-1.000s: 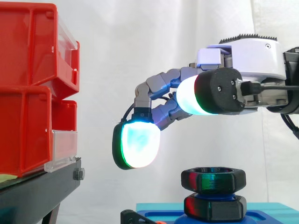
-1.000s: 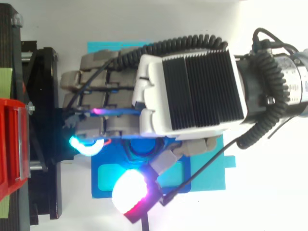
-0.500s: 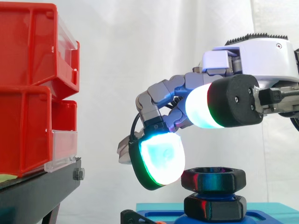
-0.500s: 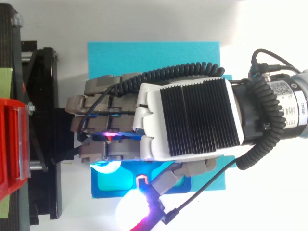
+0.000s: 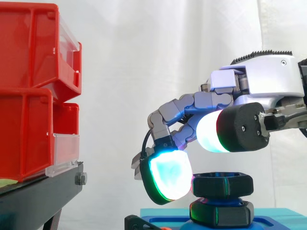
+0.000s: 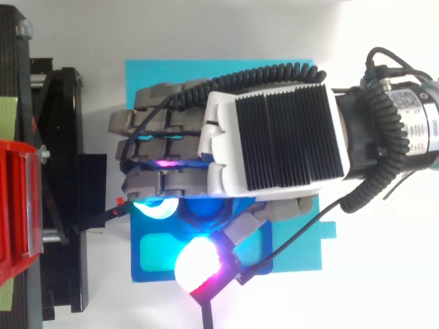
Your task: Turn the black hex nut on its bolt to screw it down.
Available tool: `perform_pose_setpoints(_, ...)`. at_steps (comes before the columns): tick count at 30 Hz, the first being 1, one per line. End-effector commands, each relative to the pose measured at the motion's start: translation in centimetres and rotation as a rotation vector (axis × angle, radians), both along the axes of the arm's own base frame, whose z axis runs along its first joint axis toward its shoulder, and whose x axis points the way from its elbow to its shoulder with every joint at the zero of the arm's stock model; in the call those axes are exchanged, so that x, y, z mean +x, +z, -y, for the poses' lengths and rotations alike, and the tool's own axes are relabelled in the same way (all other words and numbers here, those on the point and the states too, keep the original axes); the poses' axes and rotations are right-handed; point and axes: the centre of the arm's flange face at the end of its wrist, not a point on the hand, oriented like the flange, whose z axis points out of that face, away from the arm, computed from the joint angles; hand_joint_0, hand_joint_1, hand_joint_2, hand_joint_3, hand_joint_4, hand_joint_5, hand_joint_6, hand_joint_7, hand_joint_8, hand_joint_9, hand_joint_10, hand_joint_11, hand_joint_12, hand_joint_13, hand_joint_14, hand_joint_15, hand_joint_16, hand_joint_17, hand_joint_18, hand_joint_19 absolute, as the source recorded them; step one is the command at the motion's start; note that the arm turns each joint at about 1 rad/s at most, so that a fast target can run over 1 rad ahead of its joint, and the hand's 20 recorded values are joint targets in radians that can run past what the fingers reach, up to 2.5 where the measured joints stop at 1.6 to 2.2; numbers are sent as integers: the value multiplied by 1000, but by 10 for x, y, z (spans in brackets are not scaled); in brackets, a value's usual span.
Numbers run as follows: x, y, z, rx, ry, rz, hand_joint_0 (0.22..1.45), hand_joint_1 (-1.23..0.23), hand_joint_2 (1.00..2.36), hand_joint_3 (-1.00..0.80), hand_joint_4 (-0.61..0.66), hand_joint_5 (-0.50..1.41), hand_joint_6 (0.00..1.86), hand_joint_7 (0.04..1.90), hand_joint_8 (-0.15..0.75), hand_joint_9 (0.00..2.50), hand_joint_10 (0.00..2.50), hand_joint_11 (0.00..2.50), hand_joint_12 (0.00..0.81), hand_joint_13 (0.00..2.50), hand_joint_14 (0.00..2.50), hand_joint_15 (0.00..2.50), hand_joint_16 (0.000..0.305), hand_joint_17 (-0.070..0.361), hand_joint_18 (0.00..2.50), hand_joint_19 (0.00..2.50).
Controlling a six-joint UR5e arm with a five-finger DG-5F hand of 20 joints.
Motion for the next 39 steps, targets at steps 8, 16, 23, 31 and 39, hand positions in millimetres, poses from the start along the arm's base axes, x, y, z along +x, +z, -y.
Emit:
perform_pose_setpoints(8, -3, 4, 27, -3, 15, 15, 473, -212, 1000, -500, 182, -53, 685, 1291, 254, 683, 2, 49, 359, 439, 0, 0, 55, 123, 428, 264)
perform_pose_setpoints(16, 3, 34, 42, -14, 48, 50, 475, -215, 1000, -500, 181, -52, 651, 1311, 254, 698, 3, 68, 358, 441, 0, 0, 54, 122, 428, 265)
perform_pose_setpoints(23, 6, 42, 38, -14, 50, 52, 481, -238, 1000, -500, 198, -32, 500, 1463, 248, 670, 0, 60, 354, 441, 0, 0, 54, 121, 430, 275)
perform_pose_setpoints(31, 8, 39, 21, -12, 44, 47, 491, -259, 1000, -500, 199, -60, 503, 1228, 239, 665, 1, 58, 347, 443, 0, 0, 53, 119, 442, 283)
perform_pose_setpoints(39, 5, 15, 0, 3, 31, 20, 492, -268, 1000, -500, 210, -83, 504, 931, 230, 642, 0, 13, 346, 446, 0, 0, 53, 119, 437, 280)
